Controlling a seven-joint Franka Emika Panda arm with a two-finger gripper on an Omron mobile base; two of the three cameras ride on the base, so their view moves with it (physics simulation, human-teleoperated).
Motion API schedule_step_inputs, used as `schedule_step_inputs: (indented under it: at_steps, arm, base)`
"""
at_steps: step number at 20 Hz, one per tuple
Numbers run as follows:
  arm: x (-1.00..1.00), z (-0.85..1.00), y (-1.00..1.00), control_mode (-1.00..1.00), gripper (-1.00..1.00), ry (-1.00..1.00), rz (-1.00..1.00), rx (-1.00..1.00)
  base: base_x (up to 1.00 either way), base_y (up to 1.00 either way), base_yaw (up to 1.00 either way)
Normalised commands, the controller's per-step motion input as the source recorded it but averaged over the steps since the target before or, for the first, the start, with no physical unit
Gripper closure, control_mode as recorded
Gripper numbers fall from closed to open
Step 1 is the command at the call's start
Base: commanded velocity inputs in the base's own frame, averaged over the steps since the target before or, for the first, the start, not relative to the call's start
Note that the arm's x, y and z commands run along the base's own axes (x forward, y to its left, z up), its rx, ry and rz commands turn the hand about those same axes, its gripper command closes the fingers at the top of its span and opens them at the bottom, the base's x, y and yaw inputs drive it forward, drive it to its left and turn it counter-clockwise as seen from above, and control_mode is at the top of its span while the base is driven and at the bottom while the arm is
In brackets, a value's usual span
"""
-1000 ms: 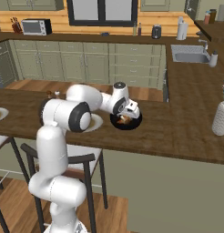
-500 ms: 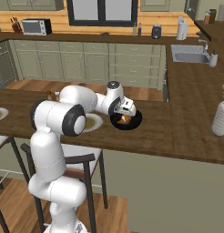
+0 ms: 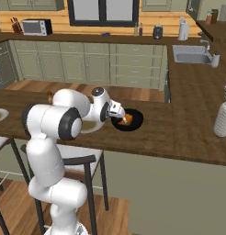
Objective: Pick the chicken drumstick and mushroom from their plates and place them in the bowl. Then put the bowl in the fridge.
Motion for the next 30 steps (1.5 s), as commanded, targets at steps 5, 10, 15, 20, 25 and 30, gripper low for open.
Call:
schedule_step_inputs:
  at_steps: [5,10,15,20,25,30]
  arm:
    - [0.21,0.05,0.11,-1.00,-1.00,0.05,0.03,0.00]
    - [0.26,0.00,0.02,-1.00,-1.00,0.15,0.06,0.00]
    - [0.43,-0.02,-0.03,-1.00,-1.00,0.17,0.08,0.00]
    - [0.39,-0.25,-0.10,-1.00,-1.00,0.14,0.10,0.04]
    - [0.15,-0.57,-0.03,-1.00,-1.00,0.04,0.09,0.00]
    - [0.00,-0.42,0.00,-1.00,-1.00,0.00,0.02,0.00]
  base:
    - [0.00,0.00,0.00]
    - [0.00,0.00,0.00]
    - [0.00,0.00,0.00]
    - [0.00,0.00,0.00]
    - [0.00,0.00,0.00]
    - [0.00,0.00,0.00]
